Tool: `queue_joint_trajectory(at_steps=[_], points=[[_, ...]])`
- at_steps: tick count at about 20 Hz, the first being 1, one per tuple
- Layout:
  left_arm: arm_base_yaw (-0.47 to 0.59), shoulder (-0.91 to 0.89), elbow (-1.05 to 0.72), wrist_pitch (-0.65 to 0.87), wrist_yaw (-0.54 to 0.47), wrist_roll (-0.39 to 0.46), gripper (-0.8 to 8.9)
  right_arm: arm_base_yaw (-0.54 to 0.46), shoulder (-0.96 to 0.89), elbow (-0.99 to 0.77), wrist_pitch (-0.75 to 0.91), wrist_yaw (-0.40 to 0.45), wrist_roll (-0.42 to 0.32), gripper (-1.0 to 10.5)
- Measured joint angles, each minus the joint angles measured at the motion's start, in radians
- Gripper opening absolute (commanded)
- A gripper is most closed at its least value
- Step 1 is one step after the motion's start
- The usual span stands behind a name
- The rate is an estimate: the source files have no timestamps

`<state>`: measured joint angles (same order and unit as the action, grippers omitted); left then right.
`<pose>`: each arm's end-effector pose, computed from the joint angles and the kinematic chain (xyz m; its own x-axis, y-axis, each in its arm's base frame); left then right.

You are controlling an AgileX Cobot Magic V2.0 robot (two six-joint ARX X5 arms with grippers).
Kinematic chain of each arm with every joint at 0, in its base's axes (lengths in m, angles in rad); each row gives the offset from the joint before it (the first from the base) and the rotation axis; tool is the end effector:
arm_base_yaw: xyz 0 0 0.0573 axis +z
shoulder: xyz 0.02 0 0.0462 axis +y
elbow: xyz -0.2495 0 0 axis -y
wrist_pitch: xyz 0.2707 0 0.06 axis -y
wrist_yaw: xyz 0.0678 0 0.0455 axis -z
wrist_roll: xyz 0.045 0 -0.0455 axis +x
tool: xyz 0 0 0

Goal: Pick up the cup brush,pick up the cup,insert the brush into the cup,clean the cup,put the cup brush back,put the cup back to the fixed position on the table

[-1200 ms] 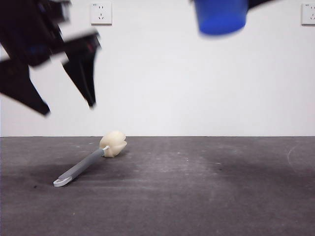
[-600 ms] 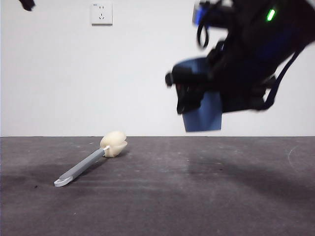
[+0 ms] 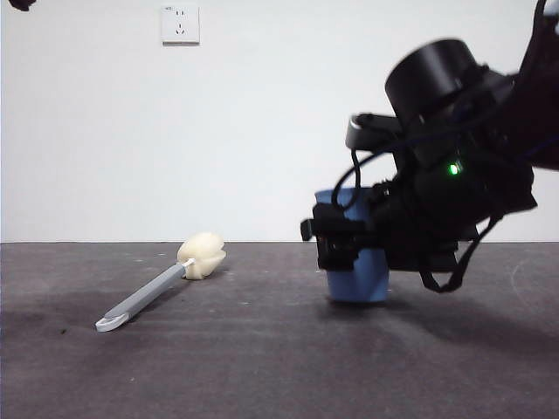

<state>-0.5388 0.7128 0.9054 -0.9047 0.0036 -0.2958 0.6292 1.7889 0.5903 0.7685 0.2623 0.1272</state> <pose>0.1466 -0.0878 0.3037 0.6479 -0.3915 -0.6534 0.3296 0.9174 -0.2229 0.2732 0.1844 0.0704 0.8623 0.3070 -0.4027 -0.3320 0.9432 0.0081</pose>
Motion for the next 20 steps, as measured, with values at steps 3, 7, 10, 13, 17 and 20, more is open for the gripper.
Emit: queue_joint_trajectory(at_steps=[3,7,10,13,17,20], points=[[0.0,0.0,0.0,0.0,0.0,0.0,4.41,-0.016,0.018,0.0,0.018,-0.023,0.001,-0.1],[0.0,0.0,0.0,0.0,0.0,0.0,4.41,-0.021,0.014,0.003,-0.014,-0.045,0.001,1.2],[0.0,0.0,0.0,0.0,0.0,0.0,4.41,-0.021,0.002,0.018,-0.075,-0.056,0.001,3.3],[0.0,0.0,0.0,0.0,0.0,0.0,4.41,-0.021,-0.009,0.029,-0.122,-0.058,0.001,4.5],[0.0,0.0,0.0,0.0,0.0,0.0,4.41,-0.012,-0.019,0.012,-0.231,-0.069,-0.005,4.8],[0.0,0.0,0.0,-0.001,0.0,0.0,4.41,-0.012,-0.035,0.014,-0.257,-0.077,0.008,4.8]])
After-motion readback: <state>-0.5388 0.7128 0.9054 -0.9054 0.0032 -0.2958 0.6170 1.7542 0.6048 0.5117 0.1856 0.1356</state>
